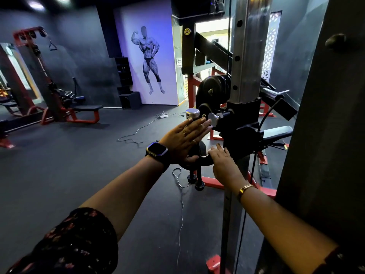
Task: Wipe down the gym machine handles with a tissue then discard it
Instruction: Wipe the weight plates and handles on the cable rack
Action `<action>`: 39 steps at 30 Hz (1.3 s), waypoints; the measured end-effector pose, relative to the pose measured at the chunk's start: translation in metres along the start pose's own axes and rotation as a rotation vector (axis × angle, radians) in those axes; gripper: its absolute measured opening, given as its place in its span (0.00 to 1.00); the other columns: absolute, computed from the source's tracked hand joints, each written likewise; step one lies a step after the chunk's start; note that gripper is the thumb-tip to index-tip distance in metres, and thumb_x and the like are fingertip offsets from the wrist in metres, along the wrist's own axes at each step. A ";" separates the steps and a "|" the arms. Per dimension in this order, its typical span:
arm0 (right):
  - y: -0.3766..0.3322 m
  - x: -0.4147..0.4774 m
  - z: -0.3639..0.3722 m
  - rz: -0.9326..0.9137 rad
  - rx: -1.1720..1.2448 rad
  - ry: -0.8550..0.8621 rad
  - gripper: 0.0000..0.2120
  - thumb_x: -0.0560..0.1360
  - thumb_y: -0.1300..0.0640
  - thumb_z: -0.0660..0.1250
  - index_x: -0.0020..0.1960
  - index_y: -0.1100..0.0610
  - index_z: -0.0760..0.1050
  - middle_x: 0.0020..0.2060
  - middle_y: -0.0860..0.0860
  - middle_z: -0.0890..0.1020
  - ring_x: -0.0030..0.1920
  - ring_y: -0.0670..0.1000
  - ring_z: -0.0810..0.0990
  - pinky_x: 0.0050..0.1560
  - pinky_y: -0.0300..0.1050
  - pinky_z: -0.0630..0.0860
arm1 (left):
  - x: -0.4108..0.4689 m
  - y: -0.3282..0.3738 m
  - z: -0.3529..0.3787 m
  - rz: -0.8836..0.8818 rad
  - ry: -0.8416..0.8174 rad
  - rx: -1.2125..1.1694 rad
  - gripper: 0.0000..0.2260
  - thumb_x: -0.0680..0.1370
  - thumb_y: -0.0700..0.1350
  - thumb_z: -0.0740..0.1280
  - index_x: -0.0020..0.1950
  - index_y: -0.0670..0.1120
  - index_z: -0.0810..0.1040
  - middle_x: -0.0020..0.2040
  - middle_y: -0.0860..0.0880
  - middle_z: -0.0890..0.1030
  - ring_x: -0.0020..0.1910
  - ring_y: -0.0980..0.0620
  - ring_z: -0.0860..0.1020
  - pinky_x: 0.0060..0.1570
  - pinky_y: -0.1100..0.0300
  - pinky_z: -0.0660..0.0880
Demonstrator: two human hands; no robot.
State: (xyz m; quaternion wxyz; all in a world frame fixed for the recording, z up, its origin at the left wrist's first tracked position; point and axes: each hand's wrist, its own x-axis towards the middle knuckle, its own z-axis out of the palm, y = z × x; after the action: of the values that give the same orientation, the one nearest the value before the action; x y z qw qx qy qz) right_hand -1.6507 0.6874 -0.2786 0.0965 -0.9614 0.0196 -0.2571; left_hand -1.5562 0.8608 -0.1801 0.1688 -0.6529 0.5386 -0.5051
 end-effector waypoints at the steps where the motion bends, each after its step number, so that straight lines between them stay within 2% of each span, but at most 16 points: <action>1: -0.004 0.000 -0.001 0.030 0.046 0.002 0.22 0.77 0.70 0.53 0.71 0.60 0.65 0.73 0.57 0.65 0.77 0.55 0.54 0.76 0.51 0.43 | 0.000 0.000 -0.001 0.001 -0.002 0.002 0.38 0.76 0.65 0.51 0.78 0.42 0.53 0.77 0.43 0.54 0.76 0.43 0.54 0.76 0.49 0.45; 3: -0.014 -0.005 -0.005 0.102 0.127 0.016 0.22 0.79 0.70 0.52 0.72 0.60 0.64 0.73 0.57 0.65 0.76 0.55 0.55 0.76 0.52 0.44 | 0.000 -0.001 -0.002 0.005 -0.015 0.010 0.37 0.75 0.65 0.51 0.78 0.42 0.54 0.77 0.43 0.59 0.76 0.43 0.55 0.75 0.49 0.45; 5: -0.027 -0.008 -0.012 0.203 0.261 0.002 0.21 0.80 0.68 0.53 0.72 0.60 0.64 0.71 0.60 0.67 0.74 0.59 0.61 0.75 0.56 0.54 | 0.001 -0.001 -0.004 0.009 -0.013 0.002 0.37 0.76 0.64 0.51 0.77 0.42 0.56 0.76 0.42 0.62 0.76 0.43 0.56 0.75 0.49 0.46; 7: -0.045 -0.006 -0.020 0.244 0.440 -0.007 0.18 0.82 0.63 0.53 0.70 0.60 0.67 0.64 0.62 0.73 0.65 0.61 0.71 0.65 0.53 0.69 | 0.003 -0.001 -0.008 -0.004 0.002 -0.030 0.34 0.77 0.62 0.51 0.77 0.41 0.61 0.75 0.42 0.65 0.75 0.44 0.57 0.75 0.49 0.47; 8: -0.055 -0.002 -0.026 0.268 0.531 -0.030 0.17 0.83 0.60 0.53 0.69 0.59 0.70 0.61 0.61 0.76 0.61 0.60 0.74 0.59 0.48 0.73 | 0.004 -0.001 -0.010 -0.004 0.010 -0.042 0.32 0.78 0.59 0.51 0.76 0.41 0.63 0.75 0.42 0.66 0.75 0.44 0.58 0.75 0.50 0.48; 10: -0.068 0.013 -0.040 0.423 0.819 -0.067 0.14 0.83 0.58 0.52 0.59 0.57 0.76 0.52 0.56 0.79 0.56 0.57 0.78 0.49 0.43 0.73 | 0.004 -0.004 -0.013 0.021 0.020 -0.060 0.28 0.81 0.54 0.47 0.74 0.40 0.66 0.74 0.42 0.68 0.74 0.44 0.60 0.75 0.49 0.52; 12: -0.072 0.022 -0.049 0.568 1.106 -0.057 0.15 0.83 0.56 0.53 0.52 0.57 0.78 0.47 0.55 0.81 0.50 0.54 0.79 0.46 0.42 0.73 | 0.004 -0.008 -0.015 0.054 0.017 -0.065 0.26 0.82 0.51 0.43 0.75 0.41 0.66 0.74 0.42 0.68 0.74 0.43 0.62 0.74 0.48 0.56; 14: -0.072 0.020 -0.050 0.506 1.067 -0.048 0.14 0.83 0.57 0.53 0.58 0.57 0.76 0.51 0.56 0.81 0.52 0.54 0.79 0.50 0.45 0.76 | 0.004 -0.013 -0.015 0.081 0.035 -0.072 0.25 0.82 0.50 0.43 0.75 0.42 0.63 0.74 0.42 0.67 0.75 0.44 0.61 0.75 0.48 0.55; 18: -0.061 -0.005 -0.010 0.323 0.553 -0.041 0.20 0.81 0.65 0.54 0.72 0.57 0.67 0.63 0.64 0.74 0.63 0.65 0.73 0.62 0.59 0.73 | 0.001 -0.020 -0.016 0.135 0.049 -0.016 0.25 0.81 0.48 0.46 0.76 0.42 0.62 0.76 0.43 0.64 0.76 0.44 0.59 0.75 0.49 0.53; 20: -0.068 -0.002 -0.010 0.376 0.693 -0.001 0.19 0.81 0.63 0.54 0.70 0.55 0.69 0.64 0.62 0.74 0.63 0.62 0.74 0.62 0.60 0.73 | 0.000 -0.024 -0.020 0.111 0.042 0.014 0.25 0.82 0.50 0.43 0.76 0.42 0.61 0.75 0.43 0.65 0.75 0.44 0.60 0.75 0.48 0.54; 24: -0.081 0.025 -0.047 0.555 1.158 0.049 0.13 0.82 0.56 0.54 0.57 0.55 0.77 0.50 0.57 0.81 0.50 0.53 0.80 0.53 0.50 0.77 | 0.002 -0.029 -0.027 0.008 0.040 -0.048 0.26 0.81 0.54 0.46 0.76 0.42 0.60 0.75 0.42 0.66 0.75 0.43 0.58 0.75 0.49 0.51; 27: -0.086 0.031 -0.063 0.481 1.406 0.158 0.15 0.83 0.57 0.53 0.64 0.56 0.75 0.53 0.54 0.81 0.52 0.49 0.80 0.55 0.44 0.77 | 0.005 -0.029 -0.030 -0.003 -0.002 -0.091 0.29 0.81 0.55 0.40 0.75 0.41 0.61 0.74 0.40 0.66 0.75 0.43 0.59 0.75 0.50 0.49; 29: -0.087 0.028 -0.051 0.435 1.327 0.191 0.15 0.84 0.55 0.52 0.65 0.54 0.74 0.54 0.54 0.81 0.55 0.52 0.80 0.57 0.48 0.77 | 0.005 -0.028 -0.031 -0.009 -0.041 -0.088 0.29 0.81 0.55 0.40 0.75 0.40 0.61 0.75 0.40 0.65 0.75 0.42 0.59 0.75 0.50 0.49; 33: -0.085 0.011 -0.013 0.490 1.030 0.113 0.17 0.83 0.57 0.50 0.70 0.53 0.68 0.52 0.59 0.79 0.52 0.59 0.80 0.49 0.49 0.77 | 0.005 -0.029 -0.035 -0.016 -0.059 -0.090 0.31 0.81 0.55 0.36 0.75 0.39 0.62 0.74 0.39 0.67 0.74 0.41 0.63 0.74 0.50 0.48; 36: -0.091 0.016 -0.022 0.534 1.096 0.147 0.18 0.83 0.58 0.51 0.71 0.53 0.68 0.59 0.58 0.78 0.57 0.56 0.78 0.60 0.55 0.75 | 0.005 -0.032 -0.035 0.039 -0.046 -0.010 0.28 0.80 0.52 0.44 0.75 0.40 0.61 0.74 0.40 0.67 0.74 0.41 0.64 0.74 0.49 0.50; 39: -0.097 0.033 -0.046 0.480 1.164 0.289 0.18 0.83 0.57 0.52 0.72 0.54 0.67 0.56 0.57 0.78 0.56 0.53 0.78 0.60 0.53 0.76 | 0.004 -0.038 -0.032 0.087 -0.047 0.047 0.29 0.78 0.51 0.46 0.77 0.41 0.58 0.75 0.41 0.65 0.75 0.42 0.61 0.75 0.48 0.49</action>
State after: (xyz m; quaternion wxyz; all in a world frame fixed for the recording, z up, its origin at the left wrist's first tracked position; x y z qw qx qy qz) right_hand -1.6460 0.7718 -0.2038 0.6533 -0.6764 0.1044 -0.3237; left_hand -1.5630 0.8818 -0.1357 0.2183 -0.6364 0.5504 -0.4944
